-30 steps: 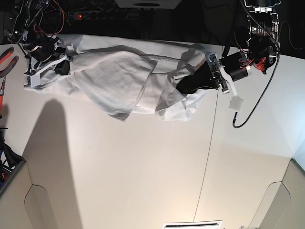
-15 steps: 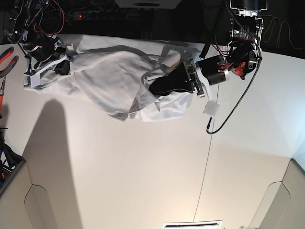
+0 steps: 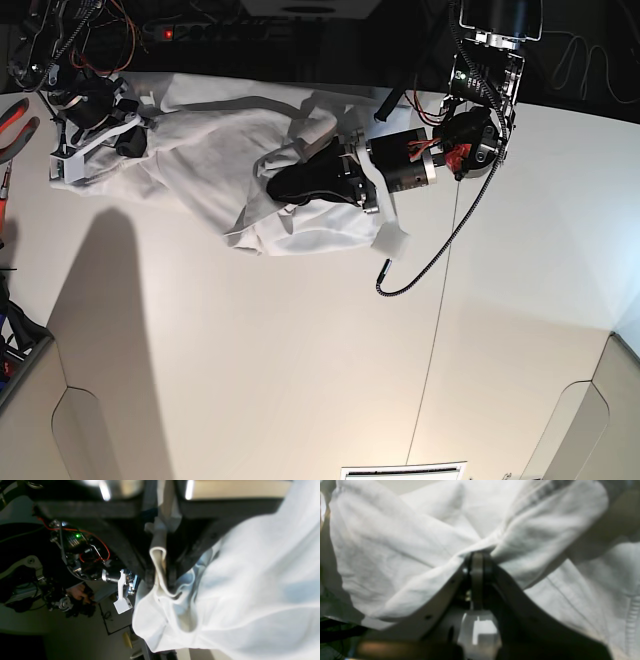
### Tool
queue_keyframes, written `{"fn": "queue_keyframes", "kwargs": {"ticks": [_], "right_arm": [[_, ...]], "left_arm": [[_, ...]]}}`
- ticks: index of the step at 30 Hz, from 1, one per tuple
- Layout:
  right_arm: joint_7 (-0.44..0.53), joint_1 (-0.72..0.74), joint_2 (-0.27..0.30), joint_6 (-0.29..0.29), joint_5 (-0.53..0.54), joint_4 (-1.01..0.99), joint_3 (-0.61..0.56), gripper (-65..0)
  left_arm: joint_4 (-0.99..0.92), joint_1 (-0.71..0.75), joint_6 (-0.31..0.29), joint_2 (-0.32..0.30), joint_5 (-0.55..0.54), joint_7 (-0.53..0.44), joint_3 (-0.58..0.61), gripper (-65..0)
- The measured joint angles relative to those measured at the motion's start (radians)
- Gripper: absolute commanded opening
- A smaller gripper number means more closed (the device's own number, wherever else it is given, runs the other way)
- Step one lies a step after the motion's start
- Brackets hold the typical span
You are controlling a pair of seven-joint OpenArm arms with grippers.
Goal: Layout the t-shirt on the table in an organized manner, then fold the t-shirt properly
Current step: 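Lift the held end with the left gripper and fold it toward the right gripper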
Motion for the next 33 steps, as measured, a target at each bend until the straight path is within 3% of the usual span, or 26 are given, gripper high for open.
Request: {"fn": "queue_keyframes", "kwargs": {"ticks": [3, 4, 6, 8, 19, 27, 33], "right_arm": [[0.0, 0.0, 0.0, 0.0, 0.0, 0.0, 0.0, -65.0], [0.0, 0.0, 0.0, 0.0, 0.0, 0.0, 0.0, -65.0], [0.0, 0.0, 0.0, 0.0, 0.0, 0.0, 0.0, -65.0], [0.0, 0.0, 0.0, 0.0, 0.0, 0.0, 0.0, -65.0], [0.0, 0.0, 0.0, 0.0, 0.005, 0.0, 0.0, -65.0], [0.0, 0.0, 0.0, 0.0, 0.007, 0.0, 0.0, -65.0], [0.0, 0.0, 0.0, 0.0, 0.007, 0.0, 0.0, -65.0]], "left_arm": [[0.0, 0.0, 0.0, 0.0, 0.056, 0.001, 0.019, -65.0], [0.0, 0.0, 0.0, 0.0, 0.056, 0.001, 0.026, -61.7], [0.0, 0.0, 0.0, 0.0, 0.055, 0.001, 0.035, -44.8], [0.0, 0.0, 0.0, 0.0, 0.053, 0.001, 0.042, -35.9], [0.0, 0.0, 0.0, 0.0, -0.029, 0.003, 0.046, -35.6], [0.0, -0.003, 0.0, 0.0, -0.202, 0.22, 0.046, -35.6], [0.0, -0.003, 0.0, 0.0, -0.201, 0.229, 0.046, -35.6]]}}
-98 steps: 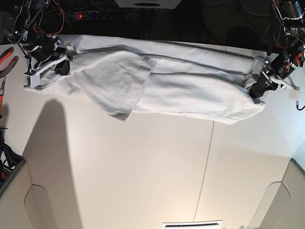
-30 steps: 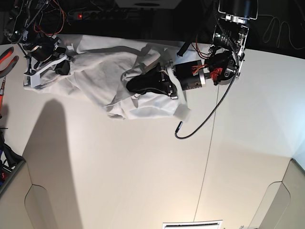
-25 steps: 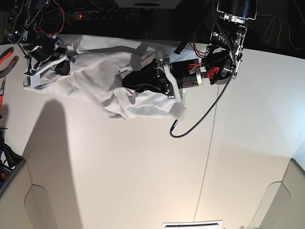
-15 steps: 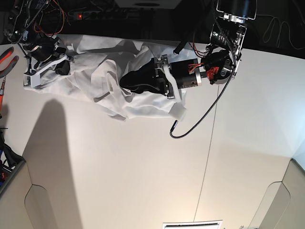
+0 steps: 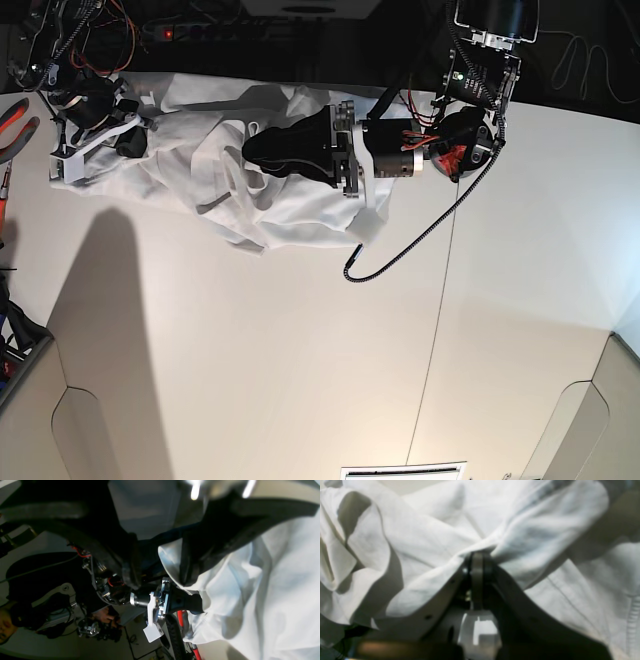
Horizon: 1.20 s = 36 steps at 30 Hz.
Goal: Layout the t-shirt on the table in an organized manner, then fold the t-shirt properly
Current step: 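Lift the held end with the left gripper and fold it toward the right gripper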
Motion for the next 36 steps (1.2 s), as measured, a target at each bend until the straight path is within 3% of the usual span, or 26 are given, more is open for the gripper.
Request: {"fn": "queue_keyframes", "kwargs": {"ticks": [5, 11, 16, 24, 27, 28, 32, 36], "right_arm": [[0.0, 0.0, 0.0, 0.0, 0.0, 0.0, 0.0, -65.0], [0.0, 0.0, 0.0, 0.0, 0.0, 0.0, 0.0, -65.0], [0.0, 0.0, 0.0, 0.0, 0.0, 0.0, 0.0, -65.0], [0.0, 0.0, 0.0, 0.0, 0.0, 0.0, 0.0, -65.0], [0.0, 0.0, 0.0, 0.0, 0.0, 0.0, 0.0, -65.0], [0.0, 0.0, 0.0, 0.0, 0.0, 0.0, 0.0, -65.0], [0.0, 0.0, 0.0, 0.0, 0.004, 0.0, 0.0, -65.0], [0.0, 0.0, 0.0, 0.0, 0.004, 0.0, 0.0, -65.0]], "left_arm": [[0.023, 0.001, 0.0, 0.0, 0.002, 0.043, 0.0, -35.6], [0.179, 0.0, -0.001, -0.002, 0.003, 0.109, 0.0, -35.6], [0.306, -0.002, -0.001, -0.019, -0.005, 0.111, 0.0, -35.7], [0.319, -0.002, -0.002, -0.022, -0.002, 0.097, 0.0, -35.6], [0.32, -0.002, -0.003, -0.023, 0.127, 0.037, 0.0, -36.6], [0.319, -0.002, -0.004, -0.022, 0.183, 0.019, 0.0, -39.5], [0.319, -0.002, -0.003, -0.022, 0.402, -0.066, 0.0, -63.0], [0.293, -0.002, -0.003, -0.022, 0.544, -0.172, 0.0, -65.0]]}}
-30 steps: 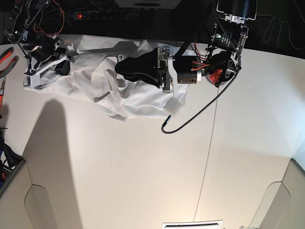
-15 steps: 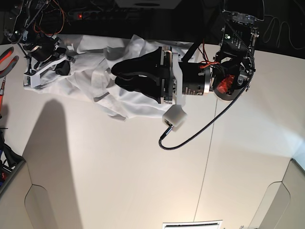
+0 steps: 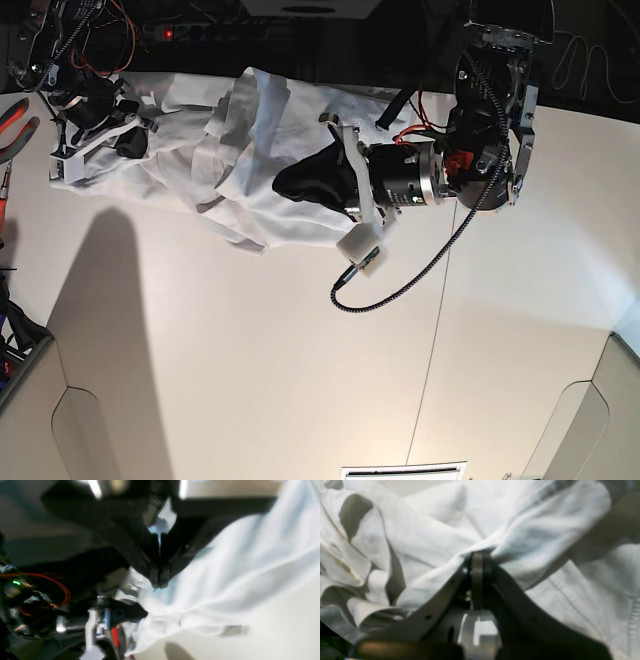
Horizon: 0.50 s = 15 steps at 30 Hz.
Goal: Layout the t-shirt on the table in an organized manner, then fold the t-shirt properly
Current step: 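Lift the held end with the left gripper and fold it toward the right gripper, then lay the folded end down and open the left gripper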
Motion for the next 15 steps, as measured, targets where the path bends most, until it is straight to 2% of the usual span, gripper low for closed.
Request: {"fn": "queue_keyframes", "kwargs": {"ticks": [5, 8, 11, 15], "right_arm": [[0.0, 0.0, 0.0, 0.0, 0.024, 0.0, 0.0, -65.0], [0.0, 0.0, 0.0, 0.0, 0.026, 0.0, 0.0, -65.0], [0.0, 0.0, 0.0, 0.0, 0.028, 0.0, 0.0, -65.0], [0.0, 0.0, 0.0, 0.0, 0.029, 0.0, 0.0, -65.0]], "left_arm": [[-0.107, -0.004, 0.0, 0.001, 0.038, -0.168, 0.015, -65.0], [-0.231, -0.04, 0.001, 0.0, 0.126, -0.214, 0.076, -65.0], [-0.362, -0.095, 0.003, 0.001, 0.13, -0.273, 0.152, -65.0], [-0.446, -0.166, 0.003, 0.022, 0.135, -0.283, 0.216, -65.0]]}}
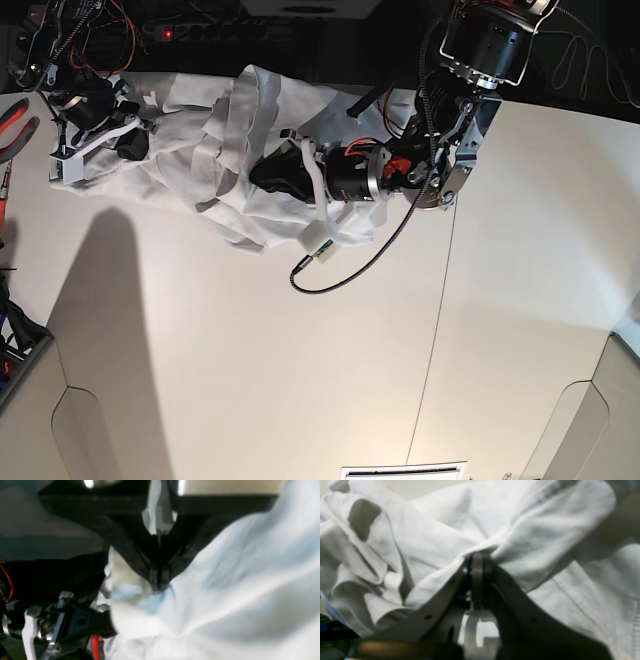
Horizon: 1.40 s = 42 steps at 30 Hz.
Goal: Layout the t-shirt on the table in an organized manner, then fold the t-shirt properly
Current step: 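Lay the folded end down and open the left gripper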
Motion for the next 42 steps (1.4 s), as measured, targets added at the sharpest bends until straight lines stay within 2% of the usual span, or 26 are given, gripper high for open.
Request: {"fn": "queue_keyframes", "kwargs": {"ticks": [5, 8, 10, 15, 17, 20, 23, 24, 26, 28, 29, 32, 34, 37, 42], "right_arm": [[0.0, 0.0, 0.0, 0.0, 0.0, 0.0, 0.0, -65.0], [0.0, 0.0, 0.0, 0.0, 0.0, 0.0, 0.0, -65.0], [0.0, 0.0, 0.0, 0.0, 0.0, 0.0, 0.0, -65.0], [0.0, 0.0, 0.0, 0.0, 0.001, 0.0, 0.0, -65.0], [0.0, 0.0, 0.0, 0.0, 0.001, 0.0, 0.0, -65.0], [-0.001, 0.002, 0.0, 0.001, 0.006, 0.0, 0.0, -65.0], [-0.051, 0.011, 0.0, 0.046, 0.055, 0.003, 0.001, -65.0], [-0.063, 0.011, 0.0, 0.057, 0.085, 0.015, 0.001, -63.3], [-0.087, 0.014, 0.0, 0.079, 0.116, 0.057, 0.002, -47.8], [-0.087, 0.014, 0.0, 0.099, 0.109, 0.111, 0.005, -39.0], [-0.083, 0.014, 0.0, 0.107, 0.111, 0.14, 0.011, -37.8], [-0.051, 0.014, 0.0, 0.111, 0.106, 0.23, 0.035, -37.8], [-0.041, 0.017, 0.0, 0.112, 0.068, 0.283, 0.061, -37.8], [-0.034, 0.017, 0.0, 0.112, 0.028, 0.328, 0.113, -37.7], [-0.004, 0.017, 0.05, 0.112, -0.026, 0.296, 0.202, -26.0]], "left_arm": [[-0.008, -0.058, 0.0, 0.047, 0.01, 0.004, 0.007, -65.0], [-0.007, -0.079, 0.0, 0.056, -0.019, -0.003, 0.007, -65.0], [-0.007, -0.08, 0.0, 0.058, 0.017, -0.018, 0.007, -65.0], [-0.054, -0.082, -0.001, 0.07, 0.248, -0.249, 0.007, -65.0], [-0.084, -0.1, -0.001, 0.069, 0.309, -0.3, 0.007, -65.0], [-0.092, -0.146, -0.002, 0.069, 0.297, -0.297, -0.01, -65.0], [-0.089, -0.208, 0.0, 0.069, 0.186, -0.261, -0.057, -65.0], [-0.088, -0.224, 0.0, 0.069, 0.138, -0.232, -0.075, -65.0], [-0.085, -0.242, 0.0, 0.07, 0.077, -0.173, -0.106, -65.0], [-0.085, -0.24, 0.0, 0.072, 0.071, -0.134, -0.13, -65.0], [-0.086, -0.237, 0.0, 0.071, 0.077, -0.12, -0.14, -65.0], [-0.087, -0.234, 0.0, 0.06, 0.077, -0.12, -0.159, -49.5], [-0.087, -0.236, 0.0, 0.047, 0.072, -0.12, -0.159, -44.2], [-0.087, -0.235, 0.0, 0.029, 0.072, -0.12, -0.158, -43.9], [-0.087, -0.236, 0.0, 0.006, 0.074, -0.12, -0.159, -43.8]]}}
